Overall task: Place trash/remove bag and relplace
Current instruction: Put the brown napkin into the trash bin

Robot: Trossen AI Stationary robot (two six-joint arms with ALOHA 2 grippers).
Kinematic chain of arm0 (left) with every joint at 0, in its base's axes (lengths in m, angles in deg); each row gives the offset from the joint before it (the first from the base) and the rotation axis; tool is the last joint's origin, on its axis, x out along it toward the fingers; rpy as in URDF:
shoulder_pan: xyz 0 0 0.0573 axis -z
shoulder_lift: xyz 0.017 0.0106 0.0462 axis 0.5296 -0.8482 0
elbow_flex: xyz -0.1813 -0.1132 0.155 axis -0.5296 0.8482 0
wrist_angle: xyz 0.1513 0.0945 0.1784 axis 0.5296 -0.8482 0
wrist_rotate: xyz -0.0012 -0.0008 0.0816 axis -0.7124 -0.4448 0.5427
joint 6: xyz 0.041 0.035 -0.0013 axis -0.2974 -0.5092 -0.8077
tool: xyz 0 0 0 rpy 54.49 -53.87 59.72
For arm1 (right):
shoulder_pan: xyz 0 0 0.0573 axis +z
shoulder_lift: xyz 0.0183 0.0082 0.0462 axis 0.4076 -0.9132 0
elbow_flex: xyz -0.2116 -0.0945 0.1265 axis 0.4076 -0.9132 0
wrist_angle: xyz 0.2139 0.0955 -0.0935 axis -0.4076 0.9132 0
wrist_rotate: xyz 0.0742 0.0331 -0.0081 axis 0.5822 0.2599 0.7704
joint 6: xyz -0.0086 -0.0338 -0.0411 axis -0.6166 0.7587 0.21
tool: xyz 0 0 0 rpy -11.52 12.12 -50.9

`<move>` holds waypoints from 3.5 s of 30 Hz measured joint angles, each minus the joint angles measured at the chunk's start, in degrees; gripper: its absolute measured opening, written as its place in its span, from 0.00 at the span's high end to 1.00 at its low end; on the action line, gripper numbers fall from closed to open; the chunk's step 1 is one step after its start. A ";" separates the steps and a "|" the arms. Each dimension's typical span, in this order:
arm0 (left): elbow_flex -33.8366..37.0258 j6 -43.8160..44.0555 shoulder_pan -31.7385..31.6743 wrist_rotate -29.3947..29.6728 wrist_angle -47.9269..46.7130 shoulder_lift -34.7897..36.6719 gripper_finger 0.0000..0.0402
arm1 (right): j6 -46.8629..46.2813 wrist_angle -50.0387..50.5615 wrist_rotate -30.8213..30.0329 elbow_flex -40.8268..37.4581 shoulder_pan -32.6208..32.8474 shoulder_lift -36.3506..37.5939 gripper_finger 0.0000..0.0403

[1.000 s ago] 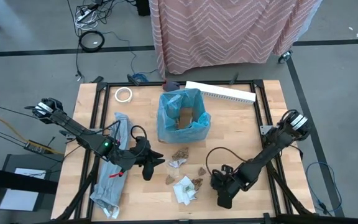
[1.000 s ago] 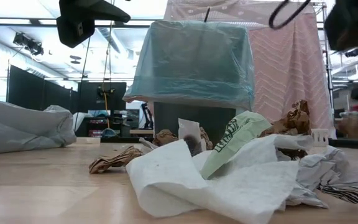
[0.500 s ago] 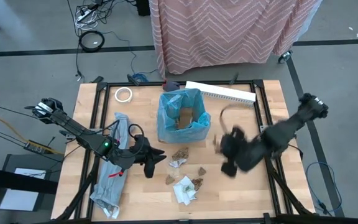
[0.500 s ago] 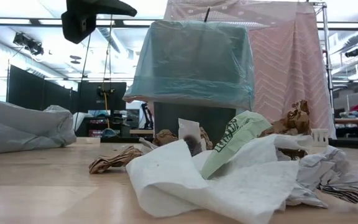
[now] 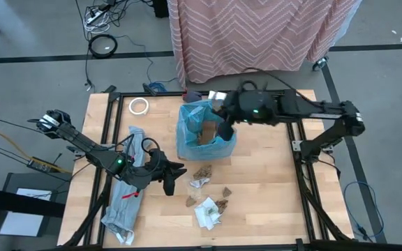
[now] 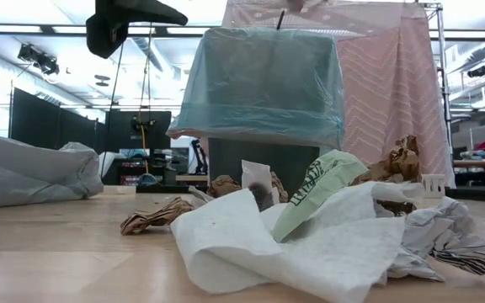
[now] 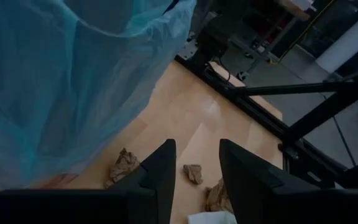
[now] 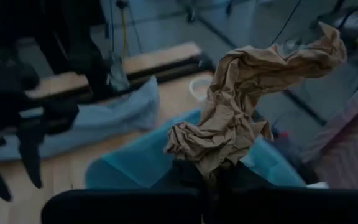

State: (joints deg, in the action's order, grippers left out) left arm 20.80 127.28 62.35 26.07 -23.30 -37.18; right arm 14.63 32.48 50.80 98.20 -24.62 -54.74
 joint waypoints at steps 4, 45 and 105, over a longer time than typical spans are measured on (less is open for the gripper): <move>0.02 0.00 0.00 0.13 0.73 0.00 0.67 | 2.82 3.45 5.86 0.00 -2.50 -4.48 1.00; 0.00 0.00 0.00 0.32 -2.14 0.00 0.67 | -2.77 9.18 13.97 -15.11 28.45 -8.66 0.27; 0.02 -0.15 0.01 0.38 -4.93 0.00 0.67 | -10.67 9.59 4.00 -16.46 27.75 -6.66 1.00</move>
State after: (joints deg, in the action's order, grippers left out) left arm 20.82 127.13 62.36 26.45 -28.22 -37.18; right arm 3.96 42.07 54.80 81.74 3.13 -61.40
